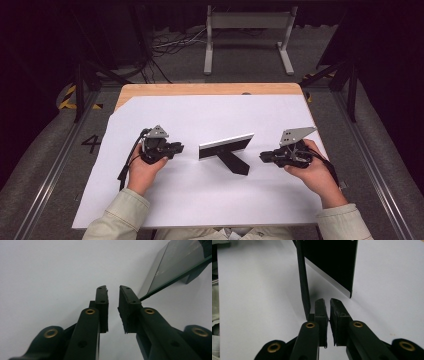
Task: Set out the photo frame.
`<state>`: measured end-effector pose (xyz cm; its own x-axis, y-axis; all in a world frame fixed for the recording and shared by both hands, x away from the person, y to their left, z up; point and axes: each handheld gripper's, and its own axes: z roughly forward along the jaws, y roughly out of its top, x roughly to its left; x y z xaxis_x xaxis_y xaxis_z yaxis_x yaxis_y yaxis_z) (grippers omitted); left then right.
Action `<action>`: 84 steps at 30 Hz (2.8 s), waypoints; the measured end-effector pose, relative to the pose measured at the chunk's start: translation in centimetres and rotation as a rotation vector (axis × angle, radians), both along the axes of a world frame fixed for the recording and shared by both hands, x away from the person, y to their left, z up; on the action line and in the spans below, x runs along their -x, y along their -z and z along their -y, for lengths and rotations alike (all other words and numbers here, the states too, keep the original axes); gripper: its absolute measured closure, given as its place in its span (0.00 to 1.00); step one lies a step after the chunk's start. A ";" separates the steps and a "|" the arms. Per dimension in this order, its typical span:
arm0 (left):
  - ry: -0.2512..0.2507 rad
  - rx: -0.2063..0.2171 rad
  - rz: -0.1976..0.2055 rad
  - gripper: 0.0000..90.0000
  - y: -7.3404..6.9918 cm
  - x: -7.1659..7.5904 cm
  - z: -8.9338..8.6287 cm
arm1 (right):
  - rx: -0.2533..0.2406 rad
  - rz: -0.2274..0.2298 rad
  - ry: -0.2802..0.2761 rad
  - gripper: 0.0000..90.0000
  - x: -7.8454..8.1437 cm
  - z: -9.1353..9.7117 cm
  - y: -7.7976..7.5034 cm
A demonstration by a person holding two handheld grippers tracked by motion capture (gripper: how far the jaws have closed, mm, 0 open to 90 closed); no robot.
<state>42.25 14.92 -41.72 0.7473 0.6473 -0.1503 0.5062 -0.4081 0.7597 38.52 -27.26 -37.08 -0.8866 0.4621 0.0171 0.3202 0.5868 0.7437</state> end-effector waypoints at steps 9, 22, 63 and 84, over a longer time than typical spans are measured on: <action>0.021 0.007 -0.015 1.00 1.1 -0.6 1.8 | -0.011 -0.003 0.032 0.95 0.1 1.0 -0.2; 0.092 -0.007 -0.038 1.00 2.3 -1.4 4.5 | -0.039 0.000 0.099 0.95 1.0 3.1 -0.7; 0.271 -0.100 -0.102 1.00 2.6 1.0 6.8 | -0.141 -0.020 0.116 0.94 1.8 4.0 -3.0; 0.470 -0.193 -0.114 1.00 2.1 3.7 9.4 | -0.129 -0.038 0.125 0.93 1.5 3.9 -3.1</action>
